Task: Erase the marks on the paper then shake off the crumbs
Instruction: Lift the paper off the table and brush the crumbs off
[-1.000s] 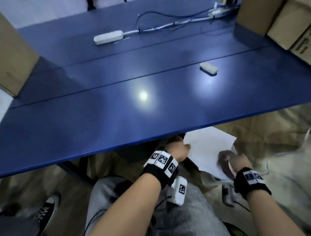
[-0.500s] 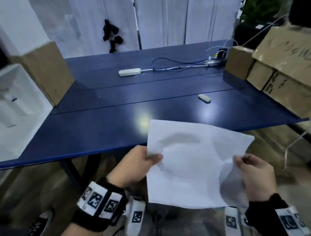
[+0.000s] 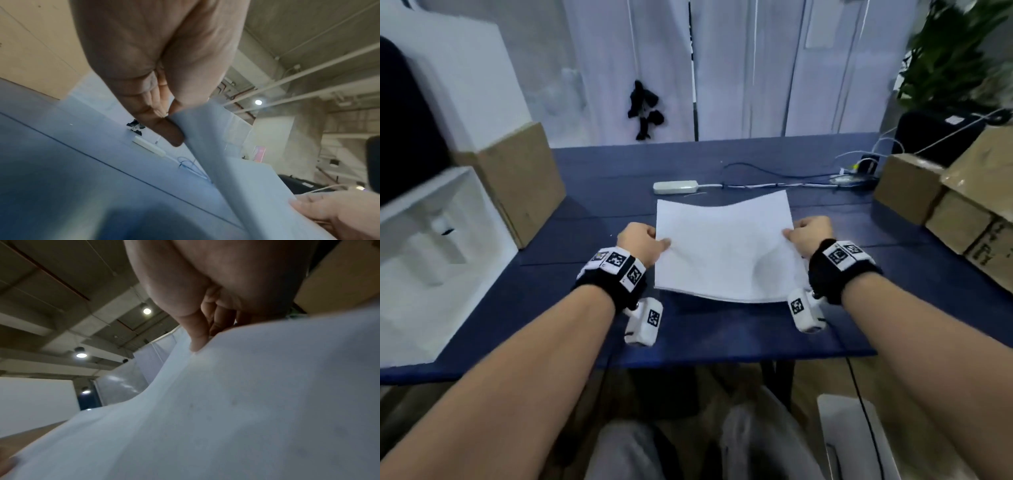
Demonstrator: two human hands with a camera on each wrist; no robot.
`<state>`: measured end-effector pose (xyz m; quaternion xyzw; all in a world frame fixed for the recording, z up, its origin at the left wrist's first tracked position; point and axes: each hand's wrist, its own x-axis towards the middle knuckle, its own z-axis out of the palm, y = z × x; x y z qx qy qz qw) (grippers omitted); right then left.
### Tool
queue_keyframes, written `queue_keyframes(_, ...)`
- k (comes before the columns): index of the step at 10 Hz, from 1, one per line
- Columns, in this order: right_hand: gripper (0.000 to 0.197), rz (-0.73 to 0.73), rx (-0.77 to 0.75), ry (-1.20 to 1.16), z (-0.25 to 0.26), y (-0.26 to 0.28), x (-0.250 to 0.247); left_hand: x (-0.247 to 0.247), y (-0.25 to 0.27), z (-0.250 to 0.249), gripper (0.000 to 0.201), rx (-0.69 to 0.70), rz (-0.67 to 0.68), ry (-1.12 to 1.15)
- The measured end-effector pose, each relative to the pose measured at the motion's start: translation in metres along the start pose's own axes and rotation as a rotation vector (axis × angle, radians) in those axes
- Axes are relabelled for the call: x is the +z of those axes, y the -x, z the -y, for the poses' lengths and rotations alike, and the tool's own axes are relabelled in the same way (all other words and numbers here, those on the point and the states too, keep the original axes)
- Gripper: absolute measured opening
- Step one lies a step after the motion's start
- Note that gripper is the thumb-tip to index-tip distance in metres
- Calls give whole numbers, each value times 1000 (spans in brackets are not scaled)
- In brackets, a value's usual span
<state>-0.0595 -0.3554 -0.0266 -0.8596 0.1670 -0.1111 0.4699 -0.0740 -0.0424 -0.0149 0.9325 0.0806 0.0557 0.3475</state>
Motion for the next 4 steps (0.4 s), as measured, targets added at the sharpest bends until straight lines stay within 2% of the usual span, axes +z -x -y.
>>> queue_keyframes(1, 34, 91, 49, 237, 1, -37, 20, 16, -31, -3, 22, -19, 10, -120)
queue_keyframes(2, 46, 121, 98, 325, 2, -57, 30, 34, -54, -5, 24, -49, 63, -216)
queue_keyframes(3, 41, 175, 128, 333, -4, -75, 37, 50, -66, -2, 30, -84, 101, -312)
queue_keyframes(4, 47, 148, 163, 296, -3, -80, 36, 48, -72, 0, 44, -80, 81, -391)
